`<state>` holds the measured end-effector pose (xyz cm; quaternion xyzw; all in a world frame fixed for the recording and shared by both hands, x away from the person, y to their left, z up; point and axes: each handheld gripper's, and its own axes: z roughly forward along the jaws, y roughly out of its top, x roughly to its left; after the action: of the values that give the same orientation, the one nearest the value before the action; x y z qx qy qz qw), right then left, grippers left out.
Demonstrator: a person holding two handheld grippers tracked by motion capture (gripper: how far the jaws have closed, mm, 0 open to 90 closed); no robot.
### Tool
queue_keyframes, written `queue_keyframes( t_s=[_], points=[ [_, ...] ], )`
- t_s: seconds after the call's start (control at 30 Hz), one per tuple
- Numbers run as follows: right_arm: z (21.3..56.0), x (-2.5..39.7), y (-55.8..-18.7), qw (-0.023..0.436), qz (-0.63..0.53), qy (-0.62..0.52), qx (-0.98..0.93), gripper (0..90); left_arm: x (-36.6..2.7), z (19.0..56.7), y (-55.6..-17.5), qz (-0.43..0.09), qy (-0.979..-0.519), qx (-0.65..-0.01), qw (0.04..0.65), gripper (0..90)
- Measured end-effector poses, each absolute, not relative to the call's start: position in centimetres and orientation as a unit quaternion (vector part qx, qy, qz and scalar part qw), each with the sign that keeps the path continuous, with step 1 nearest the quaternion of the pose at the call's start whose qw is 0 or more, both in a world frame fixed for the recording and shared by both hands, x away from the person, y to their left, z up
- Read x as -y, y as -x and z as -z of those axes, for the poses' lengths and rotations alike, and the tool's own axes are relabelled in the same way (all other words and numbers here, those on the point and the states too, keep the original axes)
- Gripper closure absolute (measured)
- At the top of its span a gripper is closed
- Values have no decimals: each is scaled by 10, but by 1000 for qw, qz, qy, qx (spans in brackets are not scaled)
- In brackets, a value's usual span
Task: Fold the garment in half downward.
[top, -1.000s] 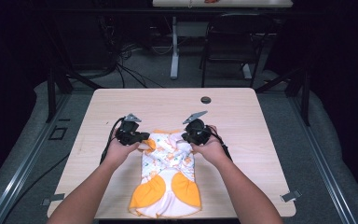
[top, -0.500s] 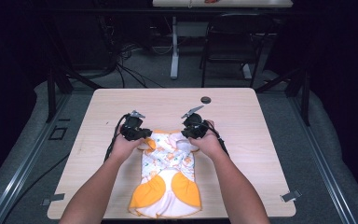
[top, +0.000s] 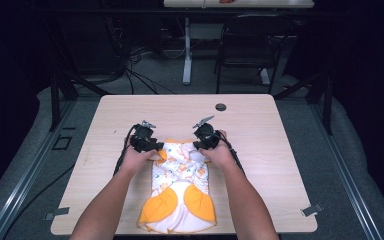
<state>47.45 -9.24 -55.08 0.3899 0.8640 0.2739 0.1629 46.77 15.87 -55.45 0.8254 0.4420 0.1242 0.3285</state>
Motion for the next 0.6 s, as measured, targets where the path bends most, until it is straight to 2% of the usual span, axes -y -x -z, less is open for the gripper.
queue_keyframes(
  t_s=[0.1, 0.3, 0.33, 0.43, 0.57, 0.6],
  points=[
    [555, 92, -476, 161, -272, -399, -861, 626, -157, 558, -469, -122, -827, -439, 329, 588],
    [562, 95, -479, 124, -273, -420, -856, 618, -160, 564, -469, -117, -826, -442, 331, 554],
    [563, 98, -481, 104, -277, -431, -853, 618, -161, 566, -469, -111, -826, -443, 330, 549],
    [563, 101, -482, 96, -277, -427, -856, 625, -162, 569, -469, -103, -828, -443, 328, 545],
    [563, 100, -480, 92, -281, -422, -857, 682, -160, 570, -467, -98, -832, -436, 330, 605],
    [564, 99, -479, 93, -285, -424, -855, 714, -158, 570, -466, -101, -835, -430, 327, 669]
  ],
)
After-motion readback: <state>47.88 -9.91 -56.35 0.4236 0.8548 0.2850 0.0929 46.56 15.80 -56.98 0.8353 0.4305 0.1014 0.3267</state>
